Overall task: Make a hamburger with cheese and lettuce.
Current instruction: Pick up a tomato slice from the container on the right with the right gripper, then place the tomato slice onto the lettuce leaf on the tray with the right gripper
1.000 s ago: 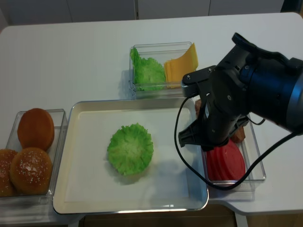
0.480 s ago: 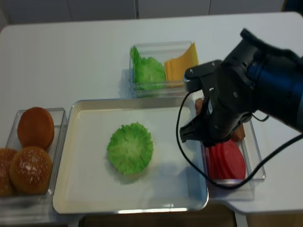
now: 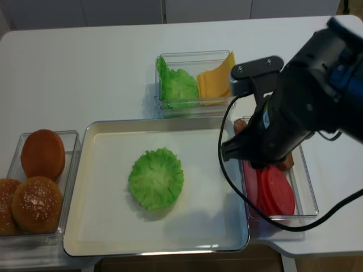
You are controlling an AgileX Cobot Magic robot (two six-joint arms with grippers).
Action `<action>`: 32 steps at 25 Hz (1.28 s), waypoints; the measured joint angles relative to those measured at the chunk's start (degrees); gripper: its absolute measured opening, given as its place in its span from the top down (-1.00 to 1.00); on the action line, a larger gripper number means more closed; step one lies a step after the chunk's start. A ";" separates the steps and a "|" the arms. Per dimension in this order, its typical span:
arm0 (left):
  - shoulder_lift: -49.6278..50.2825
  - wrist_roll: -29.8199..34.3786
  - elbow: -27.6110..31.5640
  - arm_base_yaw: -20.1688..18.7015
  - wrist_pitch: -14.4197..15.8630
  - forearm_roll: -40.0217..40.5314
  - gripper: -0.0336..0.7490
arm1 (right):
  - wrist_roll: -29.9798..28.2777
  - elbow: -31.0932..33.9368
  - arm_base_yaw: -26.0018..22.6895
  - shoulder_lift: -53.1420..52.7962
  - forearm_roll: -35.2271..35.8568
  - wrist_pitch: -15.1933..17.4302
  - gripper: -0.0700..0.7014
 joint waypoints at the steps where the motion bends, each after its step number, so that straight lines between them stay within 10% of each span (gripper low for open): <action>1: 0.00 0.00 0.00 0.00 0.00 0.00 -0.01 | 0.00 -0.79 0.00 -0.32 0.00 0.79 0.68; 21: 0.00 0.00 0.00 0.00 0.00 0.00 -0.01 | -3.10 -12.45 0.27 -0.33 -0.01 7.07 0.68; 32: 0.00 0.00 0.00 0.00 0.00 0.00 -0.01 | -2.94 -21.65 10.93 10.55 -6.72 8.10 0.68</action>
